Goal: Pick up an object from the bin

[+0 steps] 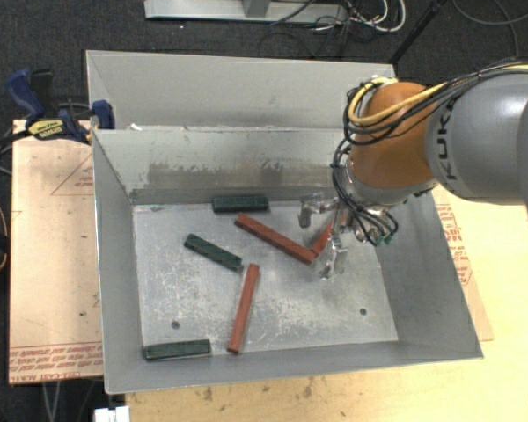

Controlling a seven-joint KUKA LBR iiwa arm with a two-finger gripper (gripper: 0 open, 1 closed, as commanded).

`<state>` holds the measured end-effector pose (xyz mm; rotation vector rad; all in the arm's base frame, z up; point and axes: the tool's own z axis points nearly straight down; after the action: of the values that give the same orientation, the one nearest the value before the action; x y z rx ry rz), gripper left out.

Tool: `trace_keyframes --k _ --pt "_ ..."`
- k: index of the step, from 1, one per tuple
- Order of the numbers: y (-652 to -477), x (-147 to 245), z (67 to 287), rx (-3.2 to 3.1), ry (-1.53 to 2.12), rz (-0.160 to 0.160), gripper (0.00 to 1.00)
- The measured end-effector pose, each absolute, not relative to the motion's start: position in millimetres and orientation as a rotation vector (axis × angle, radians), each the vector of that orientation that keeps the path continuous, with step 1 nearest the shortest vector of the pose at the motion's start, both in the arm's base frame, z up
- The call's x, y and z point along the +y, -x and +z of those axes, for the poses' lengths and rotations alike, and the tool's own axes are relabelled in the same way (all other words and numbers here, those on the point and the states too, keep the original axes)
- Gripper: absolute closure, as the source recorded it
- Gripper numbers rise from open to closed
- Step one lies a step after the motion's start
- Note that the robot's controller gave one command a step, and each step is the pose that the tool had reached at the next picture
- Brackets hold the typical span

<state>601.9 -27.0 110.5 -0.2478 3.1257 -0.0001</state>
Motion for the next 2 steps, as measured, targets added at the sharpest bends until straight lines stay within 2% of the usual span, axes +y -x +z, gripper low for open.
trace_keyframes --k 1,2 --pt "-646.8 -28.6 71.2 3.08 0.593 0.001 1.0" --pt "-646.9 -28.6 71.3 3.08 0.593 0.001 1.0"
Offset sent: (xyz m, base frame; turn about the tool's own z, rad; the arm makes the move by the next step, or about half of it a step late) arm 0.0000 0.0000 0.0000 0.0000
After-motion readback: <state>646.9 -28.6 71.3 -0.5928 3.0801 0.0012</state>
